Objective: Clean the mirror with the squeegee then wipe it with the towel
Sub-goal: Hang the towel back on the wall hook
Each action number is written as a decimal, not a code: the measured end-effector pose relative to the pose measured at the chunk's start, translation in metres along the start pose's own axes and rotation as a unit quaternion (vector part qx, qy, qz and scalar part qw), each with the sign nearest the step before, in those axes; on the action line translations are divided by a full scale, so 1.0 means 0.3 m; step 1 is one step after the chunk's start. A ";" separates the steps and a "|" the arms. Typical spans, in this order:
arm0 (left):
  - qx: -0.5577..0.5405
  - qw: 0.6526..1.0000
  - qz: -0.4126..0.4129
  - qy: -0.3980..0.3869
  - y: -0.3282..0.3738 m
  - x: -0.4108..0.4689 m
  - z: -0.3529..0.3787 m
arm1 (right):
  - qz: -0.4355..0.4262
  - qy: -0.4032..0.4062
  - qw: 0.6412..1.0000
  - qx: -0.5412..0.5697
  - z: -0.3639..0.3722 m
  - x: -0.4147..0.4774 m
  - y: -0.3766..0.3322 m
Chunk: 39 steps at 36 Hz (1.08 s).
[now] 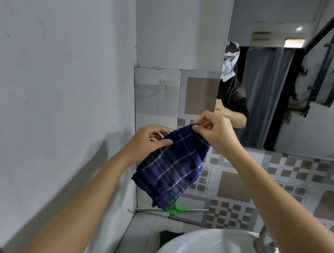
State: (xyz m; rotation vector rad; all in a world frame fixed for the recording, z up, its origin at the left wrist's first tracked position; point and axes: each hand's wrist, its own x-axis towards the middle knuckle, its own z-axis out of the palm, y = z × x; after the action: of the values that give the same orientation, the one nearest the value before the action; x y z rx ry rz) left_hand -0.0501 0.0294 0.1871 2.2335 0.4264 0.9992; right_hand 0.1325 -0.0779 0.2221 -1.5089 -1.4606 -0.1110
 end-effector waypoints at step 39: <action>-0.273 0.936 -0.020 0.220 -0.038 0.369 -0.186 | -0.032 0.047 0.993 0.100 0.190 0.401 -0.071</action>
State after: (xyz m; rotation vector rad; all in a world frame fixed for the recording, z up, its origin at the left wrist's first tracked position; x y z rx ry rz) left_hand -0.0197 0.1193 0.2675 1.4987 0.3282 1.4022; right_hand 0.1170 0.0408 0.2842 -1.2784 -1.4020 -0.0717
